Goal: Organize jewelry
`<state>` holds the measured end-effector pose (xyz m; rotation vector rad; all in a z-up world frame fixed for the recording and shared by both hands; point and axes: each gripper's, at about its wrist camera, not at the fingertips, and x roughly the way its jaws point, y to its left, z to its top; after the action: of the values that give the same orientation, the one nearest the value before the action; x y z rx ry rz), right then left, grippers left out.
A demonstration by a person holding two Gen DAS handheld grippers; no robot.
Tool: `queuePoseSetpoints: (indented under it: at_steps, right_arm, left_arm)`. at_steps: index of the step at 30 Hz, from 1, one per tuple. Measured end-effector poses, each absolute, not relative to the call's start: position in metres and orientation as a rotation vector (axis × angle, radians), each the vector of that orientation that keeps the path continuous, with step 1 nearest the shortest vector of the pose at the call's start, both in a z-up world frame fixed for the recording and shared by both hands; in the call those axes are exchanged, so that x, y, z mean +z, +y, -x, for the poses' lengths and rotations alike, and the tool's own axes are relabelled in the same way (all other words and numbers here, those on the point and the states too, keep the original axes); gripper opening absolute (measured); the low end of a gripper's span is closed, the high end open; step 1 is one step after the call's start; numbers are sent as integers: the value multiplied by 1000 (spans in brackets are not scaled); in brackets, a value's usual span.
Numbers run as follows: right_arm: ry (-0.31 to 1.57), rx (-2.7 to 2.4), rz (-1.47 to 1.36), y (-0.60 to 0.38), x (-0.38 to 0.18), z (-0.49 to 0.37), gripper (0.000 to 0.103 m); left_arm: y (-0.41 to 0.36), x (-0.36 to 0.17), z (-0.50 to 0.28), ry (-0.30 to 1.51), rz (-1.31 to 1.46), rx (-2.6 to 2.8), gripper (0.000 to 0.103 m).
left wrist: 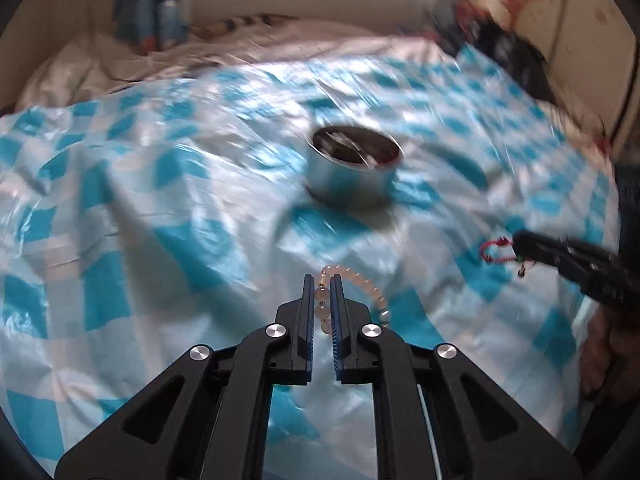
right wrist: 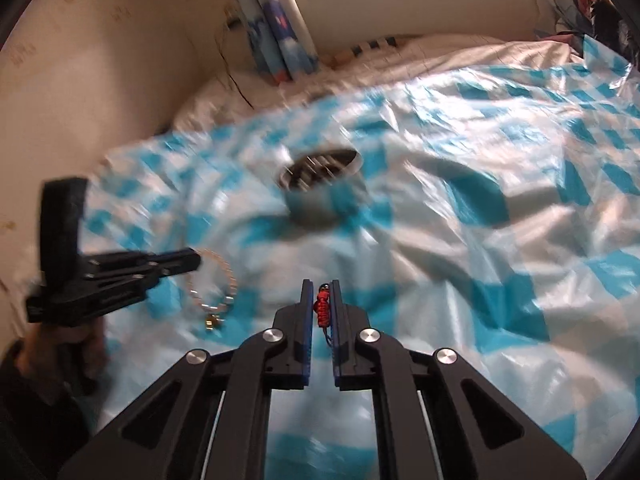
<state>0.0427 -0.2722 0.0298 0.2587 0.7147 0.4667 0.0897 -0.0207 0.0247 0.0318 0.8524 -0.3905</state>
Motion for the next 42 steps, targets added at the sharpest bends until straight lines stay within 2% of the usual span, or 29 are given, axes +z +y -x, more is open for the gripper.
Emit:
queuePoseSetpoints:
  at_steps: [4, 6, 7, 8, 10, 12, 15, 18, 19, 20, 21, 22, 23, 24, 28, 32, 37, 42]
  right_arm:
    - [745, 502, -306, -265, 25, -57, 9]
    - [821, 485, -325, -265, 14, -64, 33]
    - [846, 458, -325, -265, 10, -66, 63]
    - [849, 431, -321, -265, 9, -66, 69]
    - [841, 425, -302, -265, 11, -66, 69]
    - [840, 403, -236, -258, 11, -65, 69]
    - [865, 395, -128, -243, 5, -63, 69]
    - [909, 377, -18, -230, -5, -62, 69]
    - [908, 374, 8, -227, -6, -61, 69]
    - [903, 381, 37, -224, -7, -59, 59]
    - [905, 384, 50, -223, -7, -58, 49]
    - [908, 378, 62, -222, -8, -58, 33]
    - [908, 384, 58, -223, -9, -57, 17]
    - [910, 394, 35, -226, -8, -57, 14]
    - [909, 450, -148, -246, -4, -63, 8]
    - [848, 540, -377, -270, 7, -66, 8]
    - [781, 585, -474, -279, 18, -64, 8]
    - [792, 582, -486, -279, 16, -64, 8]
  left_arm:
    - [-9, 13, -101, 911, 11, -333, 7]
    - [-8, -2, -109, 978, 5, -322, 7]
    - [-7, -7, -111, 1006, 11, -318, 8]
    - [-7, -10, -112, 1025, 12, -316, 9]
    - [-9, -9, -110, 1021, 6, -320, 17]
    - [-11, -9, -109, 1013, 0, -330, 35]
    - [-20, -13, -107, 1015, -48, -335, 42]
    - [-28, -16, -103, 1009, -110, -329, 44]
    - [-29, -16, -102, 1006, -116, -327, 44]
    - [-29, -15, -102, 1004, -116, -328, 39]
    - [-27, -14, -102, 1004, -111, -330, 20]
    - [-26, -14, -102, 1006, -109, -326, 12]
    - [-24, -12, -102, 1002, -104, -326, 7]
    - [-22, -10, -102, 994, -96, -328, 7]
    - [-15, 7, -100, 925, -45, -335, 7]
    - [-6, 24, -96, 841, 31, -362, 7]
    - [-6, 40, -90, 759, 62, -418, 7]
    - [-10, 46, -85, 720, 95, -470, 7]
